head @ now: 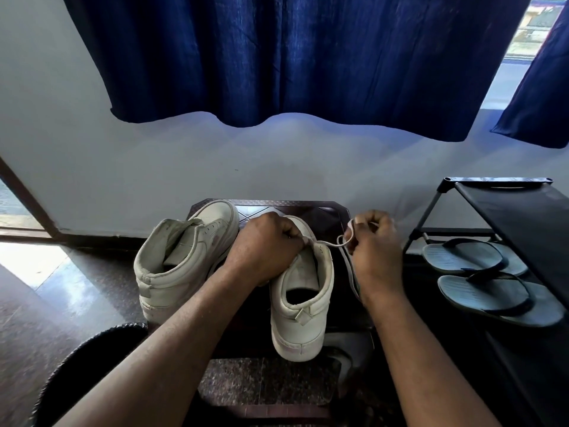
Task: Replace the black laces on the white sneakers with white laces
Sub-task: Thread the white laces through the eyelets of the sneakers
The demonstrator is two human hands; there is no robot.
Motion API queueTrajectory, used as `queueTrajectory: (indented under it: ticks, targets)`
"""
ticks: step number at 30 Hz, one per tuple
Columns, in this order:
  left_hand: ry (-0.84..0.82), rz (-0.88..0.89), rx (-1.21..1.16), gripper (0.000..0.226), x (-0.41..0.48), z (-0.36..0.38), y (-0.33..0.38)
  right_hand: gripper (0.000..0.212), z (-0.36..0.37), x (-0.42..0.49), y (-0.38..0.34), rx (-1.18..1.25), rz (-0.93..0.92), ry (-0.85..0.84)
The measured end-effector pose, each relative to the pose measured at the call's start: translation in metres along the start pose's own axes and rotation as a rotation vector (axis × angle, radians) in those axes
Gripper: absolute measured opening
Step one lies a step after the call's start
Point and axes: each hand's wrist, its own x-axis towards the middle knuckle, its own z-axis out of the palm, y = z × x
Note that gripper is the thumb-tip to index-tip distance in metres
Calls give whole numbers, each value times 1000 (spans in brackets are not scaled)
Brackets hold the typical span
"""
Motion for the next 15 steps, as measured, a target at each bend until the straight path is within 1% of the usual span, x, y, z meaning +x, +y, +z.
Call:
queueTrajectory:
  ticks: [1, 3, 4, 6, 7, 9, 11, 13, 15]
  targets:
    - [0, 0, -1, 23, 0, 0, 0, 8, 1, 0, 3, -130, -77, -16]
    - [-2, 3, 6, 24, -1, -1, 0, 9, 0, 2, 4, -329, -190, -105]
    - [-4, 3, 9, 24, -1, -1, 0, 12, -1, 3, 4, -396, -205, -161]
    - [-10, 4, 4, 23, 0, -2, -1, 22, -2, 4, 4, -513, -177, -270]
    - [-11, 7, -4, 22, 0, -2, -1, 23, -3, 6, 6, -563, -163, -319]
    - [-9, 14, -14, 21, 0, -3, -1, 20, -6, 8, 12, -608, -147, -408]
    - [-6, 20, -7, 23, 0, -2, -1, 22, -9, 9, 15, -591, -132, -463]
    - [-6, 25, -1, 24, 2, -1, -3, 22, -9, 7, 12, -596, -165, -466]
    - [-10, 25, 9, 27, 3, -1, -5, 19, -9, 7, 9, -602, -220, -391]
